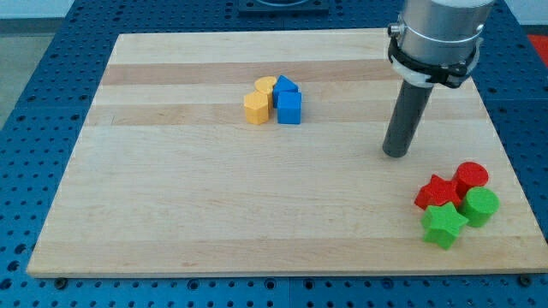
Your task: Keep yellow hexagon on left side of blue triangle
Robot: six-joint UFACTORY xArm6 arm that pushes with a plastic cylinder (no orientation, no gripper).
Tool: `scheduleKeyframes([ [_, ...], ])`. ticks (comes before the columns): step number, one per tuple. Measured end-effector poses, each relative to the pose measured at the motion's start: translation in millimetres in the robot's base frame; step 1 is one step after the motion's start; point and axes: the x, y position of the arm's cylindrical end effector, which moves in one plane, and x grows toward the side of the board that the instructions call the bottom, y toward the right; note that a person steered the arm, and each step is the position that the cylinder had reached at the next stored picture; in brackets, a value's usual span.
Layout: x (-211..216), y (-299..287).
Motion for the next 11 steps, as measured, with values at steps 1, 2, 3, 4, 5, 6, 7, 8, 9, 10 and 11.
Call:
scheduleKeyframes([
  [1, -3.2, -16.1],
  [2, -3.2, -71.3],
  [3, 3.4, -142.7],
  [4, 2.8, -198.4],
  [5, -19.7, -199.4],
  [6, -49.1, -188.3],
  [7, -88.4, -180.1],
  [8, -103.4, -180.1],
  [9, -100.2, -180.8],
  [10, -82.8, -209.1],
  [11, -71.2, -258.4],
])
